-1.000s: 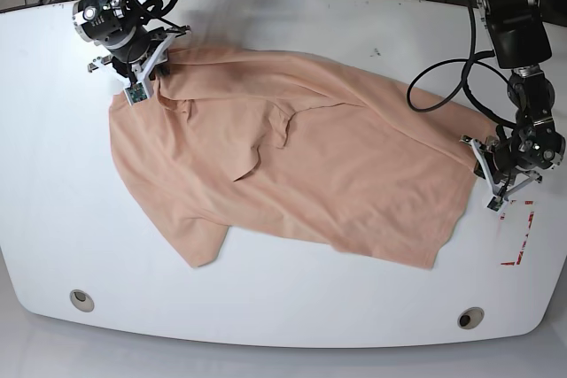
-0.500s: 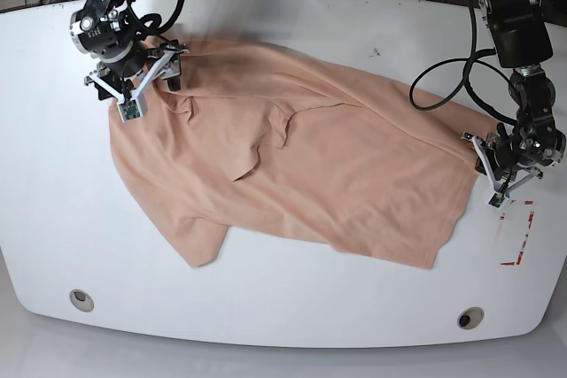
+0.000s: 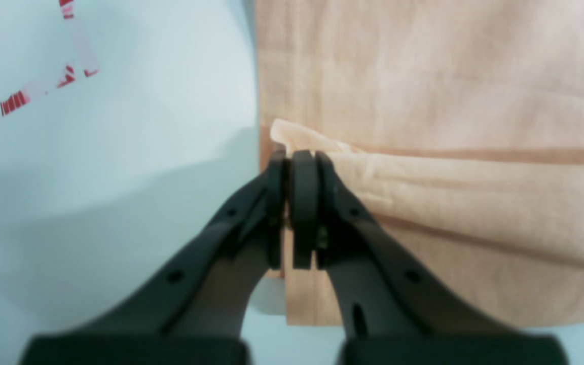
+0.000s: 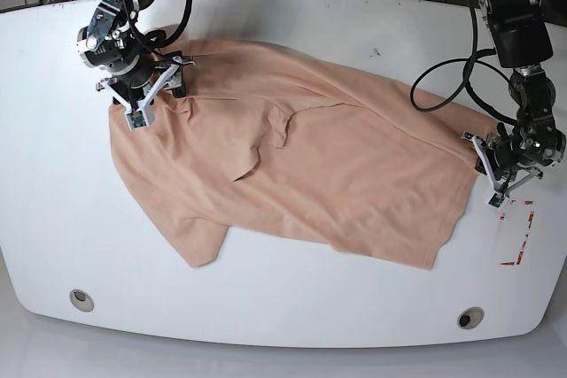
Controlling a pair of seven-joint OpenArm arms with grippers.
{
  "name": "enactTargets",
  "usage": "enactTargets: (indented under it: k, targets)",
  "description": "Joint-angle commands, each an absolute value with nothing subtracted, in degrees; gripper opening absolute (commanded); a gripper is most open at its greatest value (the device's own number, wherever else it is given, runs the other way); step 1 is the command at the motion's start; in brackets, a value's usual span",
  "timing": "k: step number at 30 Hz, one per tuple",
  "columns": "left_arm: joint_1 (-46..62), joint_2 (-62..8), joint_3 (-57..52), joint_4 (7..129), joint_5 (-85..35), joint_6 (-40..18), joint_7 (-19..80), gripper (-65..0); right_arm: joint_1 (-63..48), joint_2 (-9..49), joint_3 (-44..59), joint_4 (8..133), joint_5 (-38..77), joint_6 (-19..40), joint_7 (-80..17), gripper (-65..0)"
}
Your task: Fold the T-shirt properly
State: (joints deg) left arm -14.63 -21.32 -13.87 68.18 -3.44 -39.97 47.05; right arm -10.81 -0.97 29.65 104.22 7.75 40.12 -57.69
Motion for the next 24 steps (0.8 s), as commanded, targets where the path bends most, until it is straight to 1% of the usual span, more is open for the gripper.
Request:
enactTargets:
  k: [1,5,7,11,16,24]
  targets:
    - [-16.0,-22.4,-14.3,69.0,-3.7,-40.0,46.2,-65.0,-10.1,-0.5,29.8,105.2,8.5,40.0,-56.7,-40.9]
    - [-16.0,-22.4,-14.3,69.0,-3.7,-40.0,46.2,-65.0,-10.2,-0.5,29.8,105.5,8.5,40.0,-56.7,-59.0]
    - [-16.0,-22.5,-14.3,68.9,-3.6,-40.0,46.2,-65.0,-10.3,-0.5,29.8,106.2,8.5,40.0,-56.7,-65.0]
    - [-16.0,-22.5,-14.3,67.6,-3.6,-40.0,46.2,-65.0,-11.6,-0.5,29.8,108.6,8.4,40.0,-57.0,-63.4]
    - [-16.3,-22.5,-14.2,64.4,-3.6,-40.0,45.3,-65.0,-14.0,-0.6,29.8,112.4,8.4,40.0,-57.0,-64.4]
    - [-15.3,-22.5,-14.1,63.7,-3.6,-40.0,43.8,-65.0,-16.9,-0.5,30.9,113.1,8.4,40.0,-56.9,-64.4]
